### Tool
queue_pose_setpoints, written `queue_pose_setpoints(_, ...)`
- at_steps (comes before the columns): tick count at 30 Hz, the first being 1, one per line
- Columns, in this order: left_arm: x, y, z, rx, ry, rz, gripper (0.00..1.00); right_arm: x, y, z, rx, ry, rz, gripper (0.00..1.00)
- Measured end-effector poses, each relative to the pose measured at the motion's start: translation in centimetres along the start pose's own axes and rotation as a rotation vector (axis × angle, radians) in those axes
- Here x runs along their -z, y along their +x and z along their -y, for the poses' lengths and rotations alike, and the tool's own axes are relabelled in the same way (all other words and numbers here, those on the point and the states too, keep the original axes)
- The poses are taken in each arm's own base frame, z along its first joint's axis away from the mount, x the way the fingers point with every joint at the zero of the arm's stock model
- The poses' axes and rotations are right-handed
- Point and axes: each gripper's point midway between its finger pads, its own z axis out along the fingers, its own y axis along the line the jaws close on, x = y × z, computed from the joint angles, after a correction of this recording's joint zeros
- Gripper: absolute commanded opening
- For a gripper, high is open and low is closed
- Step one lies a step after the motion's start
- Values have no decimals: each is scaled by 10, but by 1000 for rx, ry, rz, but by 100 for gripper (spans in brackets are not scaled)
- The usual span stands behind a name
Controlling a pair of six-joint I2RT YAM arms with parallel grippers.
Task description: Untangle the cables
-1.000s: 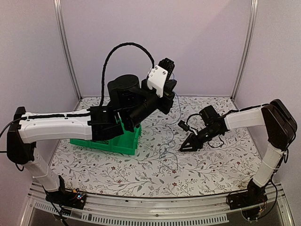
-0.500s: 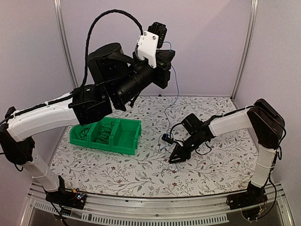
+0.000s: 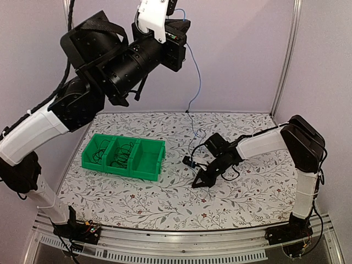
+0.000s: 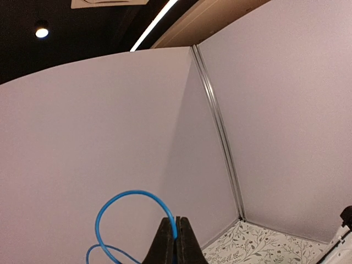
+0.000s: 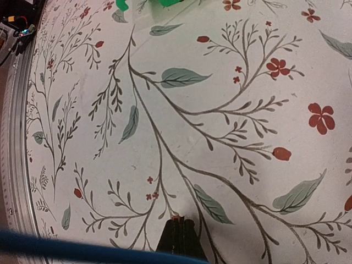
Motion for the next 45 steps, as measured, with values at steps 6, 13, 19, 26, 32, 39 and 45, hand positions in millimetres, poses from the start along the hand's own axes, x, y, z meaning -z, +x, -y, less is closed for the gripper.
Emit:
queue_pose_setpoints(6,17,-37,-22,-90,-81,24,0,2,-6,19,-32,31,21,0)
queue_pose_setpoints(13,31,-38,-43,-201,-164,-28,0,30,0,69,-146,104,73,0)
queue_pose_setpoints(19,39,-39,-59,-231,-217,-64,0,58,12,111,-254,161,119,0)
queue_pose_setpoints(26,56,-17,-71,-199,-224,-106,0,88,28,140,-340,215,146,0)
queue_pose_setpoints(32,51,53,-45,-157,-172,-182,0,118,44,146,-382,322,119,0)
queue_pose_setpoints(39,43,168,-34,-131,-123,-349,0,165,43,151,-378,386,187,6)
queue_pose_setpoints(45,43,220,-56,-25,-119,-420,0,161,42,142,-344,349,174,10)
